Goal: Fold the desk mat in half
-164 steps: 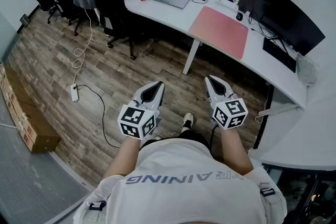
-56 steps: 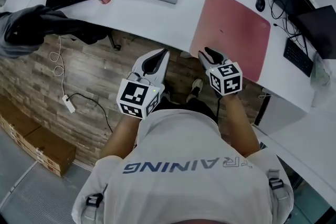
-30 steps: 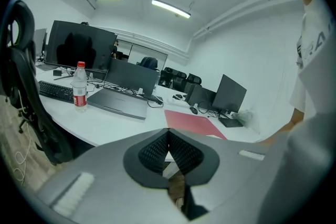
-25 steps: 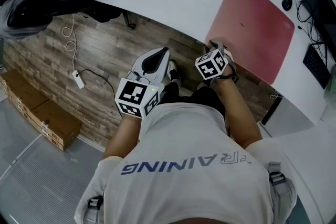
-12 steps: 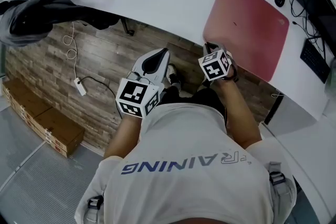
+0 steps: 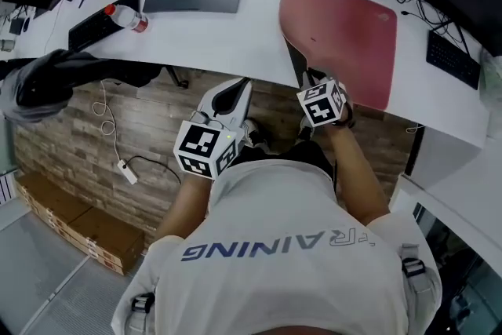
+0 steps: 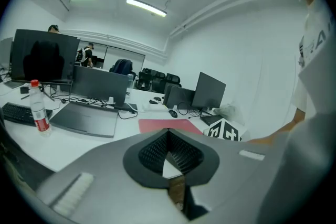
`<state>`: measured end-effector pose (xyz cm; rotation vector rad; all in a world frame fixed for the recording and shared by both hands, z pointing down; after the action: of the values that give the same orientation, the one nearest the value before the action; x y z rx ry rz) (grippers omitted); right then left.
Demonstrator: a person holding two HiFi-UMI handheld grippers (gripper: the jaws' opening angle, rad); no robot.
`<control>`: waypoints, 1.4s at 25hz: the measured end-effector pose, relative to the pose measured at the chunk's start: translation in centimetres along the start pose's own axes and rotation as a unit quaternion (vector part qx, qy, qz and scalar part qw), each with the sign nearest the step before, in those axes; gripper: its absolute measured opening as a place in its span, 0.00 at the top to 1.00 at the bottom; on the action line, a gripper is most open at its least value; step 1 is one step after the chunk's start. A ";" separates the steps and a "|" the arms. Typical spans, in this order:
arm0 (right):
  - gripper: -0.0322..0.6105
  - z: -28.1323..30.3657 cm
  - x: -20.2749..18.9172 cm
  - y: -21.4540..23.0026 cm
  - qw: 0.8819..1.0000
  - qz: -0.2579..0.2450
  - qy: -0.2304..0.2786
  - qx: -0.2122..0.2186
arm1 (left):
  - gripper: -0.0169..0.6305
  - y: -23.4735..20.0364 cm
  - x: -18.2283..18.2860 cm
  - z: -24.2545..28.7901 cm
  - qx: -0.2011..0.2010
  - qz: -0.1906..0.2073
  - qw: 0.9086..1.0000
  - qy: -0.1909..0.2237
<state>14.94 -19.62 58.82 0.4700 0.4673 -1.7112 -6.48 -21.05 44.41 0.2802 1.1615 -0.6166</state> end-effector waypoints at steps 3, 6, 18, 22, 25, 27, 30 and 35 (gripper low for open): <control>0.90 -1.1 -1.1 2.3 1.000 0.024 0.003 -0.019 | 0.97 1.2 1.1 1.6 -0.022 0.013 1.000 0.004; 0.90 -1.9 -2.1 4.3 0.998 0.045 0.004 -0.034 | 0.97 2.4 1.9 3.1 -0.042 0.023 0.999 0.005; 0.90 -4.8 -6.2 10.4 0.992 0.099 0.002 -0.079 | 0.97 6.8 3.8 7.2 -0.089 0.041 0.995 0.009; 0.90 -5.2 -7.5 11.8 0.989 0.116 0.000 -0.088 | 0.97 7.8 3.8 8.1 -0.102 0.044 0.994 0.007; 0.90 -5.4 -8.9 12.6 0.987 0.131 -0.003 -0.092 | 0.97 8.5 4.0 8.7 -0.109 0.043 0.993 0.006; 0.90 -5.5 -9.9 13.2 0.985 0.140 -0.009 -0.096 | 0.97 8.9 4.2 9.2 -0.114 0.044 0.992 0.006; 0.90 -5.6 -11.4 14.0 0.982 0.154 -0.022 -0.104 | 0.97 9.6 4.3 9.8 -0.124 0.047 0.991 0.003; 0.90 -6.0 -14.3 15.6 0.975 0.184 -0.040 -0.119 | 0.97 10.7 4.2 10.7 -0.138 0.052 0.989 -0.002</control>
<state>33.13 -7.43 60.82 0.2911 0.4872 -1.2933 9.07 -19.22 43.58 0.1025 1.2036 -0.3596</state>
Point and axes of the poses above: the fingertips, and each gripper's own axes: z forward along the fingers, y to its right, x out of its top, the point moved 7 cm from there along -z, backward along the fingers, and after that the axes turned 11 degrees about z, right-handed, at the moved point
